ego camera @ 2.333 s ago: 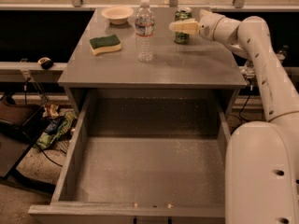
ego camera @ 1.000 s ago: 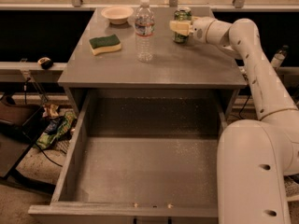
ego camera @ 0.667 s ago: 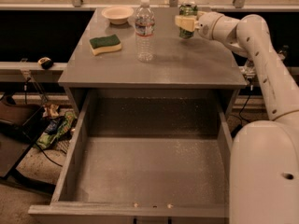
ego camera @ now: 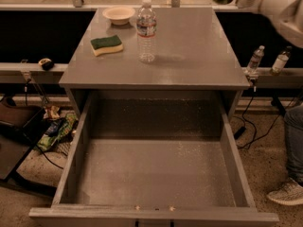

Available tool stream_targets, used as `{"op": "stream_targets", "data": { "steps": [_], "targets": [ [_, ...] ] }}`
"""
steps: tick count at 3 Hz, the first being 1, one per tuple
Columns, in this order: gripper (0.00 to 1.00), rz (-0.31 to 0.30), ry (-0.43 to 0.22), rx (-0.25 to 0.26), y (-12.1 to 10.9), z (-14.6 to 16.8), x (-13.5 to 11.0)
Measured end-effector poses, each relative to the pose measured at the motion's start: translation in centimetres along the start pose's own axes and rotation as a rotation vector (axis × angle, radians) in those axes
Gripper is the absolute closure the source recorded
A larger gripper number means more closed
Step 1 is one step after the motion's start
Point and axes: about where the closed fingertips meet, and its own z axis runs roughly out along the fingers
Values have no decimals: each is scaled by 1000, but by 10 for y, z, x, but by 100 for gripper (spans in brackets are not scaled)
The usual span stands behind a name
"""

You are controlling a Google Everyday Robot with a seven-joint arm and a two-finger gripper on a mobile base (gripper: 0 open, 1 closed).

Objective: Place green can into top drawer

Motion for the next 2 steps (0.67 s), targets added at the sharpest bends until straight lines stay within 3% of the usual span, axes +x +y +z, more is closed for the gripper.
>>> {"op": "stream_targets", "data": {
  "steps": [1,2],
  "targets": [
    [100,1,-14,-74,56,-51,-37],
    [100,70,88,-204,105,-117,19]
  ]
}}
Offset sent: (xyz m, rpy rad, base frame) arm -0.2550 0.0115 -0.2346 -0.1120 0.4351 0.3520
